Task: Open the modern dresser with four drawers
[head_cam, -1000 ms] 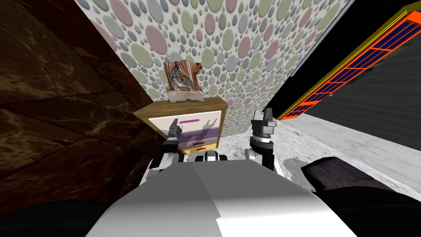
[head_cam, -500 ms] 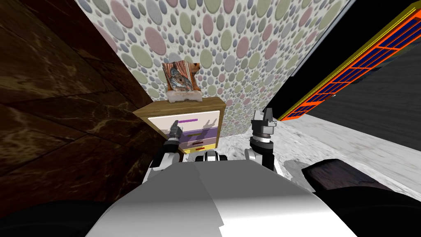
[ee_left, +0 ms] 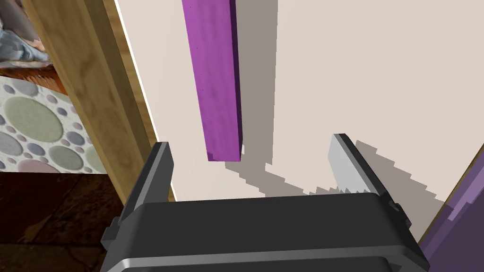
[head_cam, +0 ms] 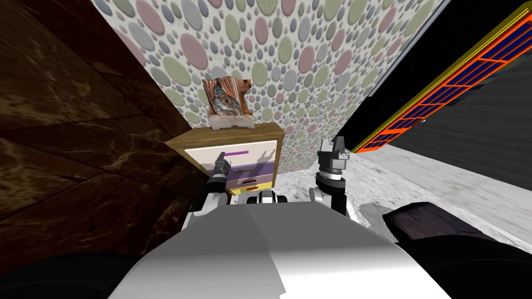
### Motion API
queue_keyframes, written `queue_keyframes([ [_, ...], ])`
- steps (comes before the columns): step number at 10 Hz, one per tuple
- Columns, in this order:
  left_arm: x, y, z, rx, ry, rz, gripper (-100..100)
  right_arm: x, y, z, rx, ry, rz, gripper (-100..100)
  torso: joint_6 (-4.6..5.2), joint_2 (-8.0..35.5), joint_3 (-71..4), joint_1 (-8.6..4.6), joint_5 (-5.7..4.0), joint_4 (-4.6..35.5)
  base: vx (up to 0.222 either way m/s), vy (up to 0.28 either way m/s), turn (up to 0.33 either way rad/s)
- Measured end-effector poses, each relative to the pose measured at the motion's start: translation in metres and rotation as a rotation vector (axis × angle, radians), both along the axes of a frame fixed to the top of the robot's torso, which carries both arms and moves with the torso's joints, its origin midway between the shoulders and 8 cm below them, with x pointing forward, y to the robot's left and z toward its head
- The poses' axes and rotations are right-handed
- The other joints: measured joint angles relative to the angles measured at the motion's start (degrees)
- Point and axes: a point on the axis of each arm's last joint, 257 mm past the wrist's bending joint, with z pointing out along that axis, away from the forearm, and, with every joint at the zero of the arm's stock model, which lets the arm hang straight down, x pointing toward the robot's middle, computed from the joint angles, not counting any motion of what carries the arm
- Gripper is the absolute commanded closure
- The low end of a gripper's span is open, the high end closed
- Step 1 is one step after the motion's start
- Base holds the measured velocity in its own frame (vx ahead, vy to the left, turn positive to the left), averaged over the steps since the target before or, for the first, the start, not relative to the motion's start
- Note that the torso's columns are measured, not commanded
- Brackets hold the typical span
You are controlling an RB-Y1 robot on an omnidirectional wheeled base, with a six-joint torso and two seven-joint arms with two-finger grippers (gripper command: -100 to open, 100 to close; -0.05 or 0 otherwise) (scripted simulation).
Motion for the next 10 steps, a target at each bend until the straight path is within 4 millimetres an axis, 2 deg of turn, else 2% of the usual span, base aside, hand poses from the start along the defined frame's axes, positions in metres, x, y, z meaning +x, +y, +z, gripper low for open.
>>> queue_keyframes([
  [6, -0.0063, -0.0032, 0.0067, 0.001, -0.005, -0.008, 100, 0.0001, 0.0001, 0.0001, 0.0, 0.0, 0.0, 0, 0.0, 0.1, 0.1, 0.02, 0.01, 0.0, -0.152, -0.018, 0.015],
  [7, -0.0064, -0.0033, 0.0067, 0.001, -0.005, -0.008, -100, 0.0001, 0.0, 0.0, 0.0, 0.0, 0.0, 0, 0.0, -0.3, -0.2, 0.02, 0.01, -0.1, -0.013, -0.001, -0.002],
  [10, -0.0071, -0.0049, 0.0077, 0.053, 0.006, -0.038, -100, 0.0, 0.0, 0.0, 0.0, 0.0, 0.0, 0, 0.0, -0.2, -0.1, -0.02, -0.01, 0.0, 0.045, 0.004, -0.001],
])
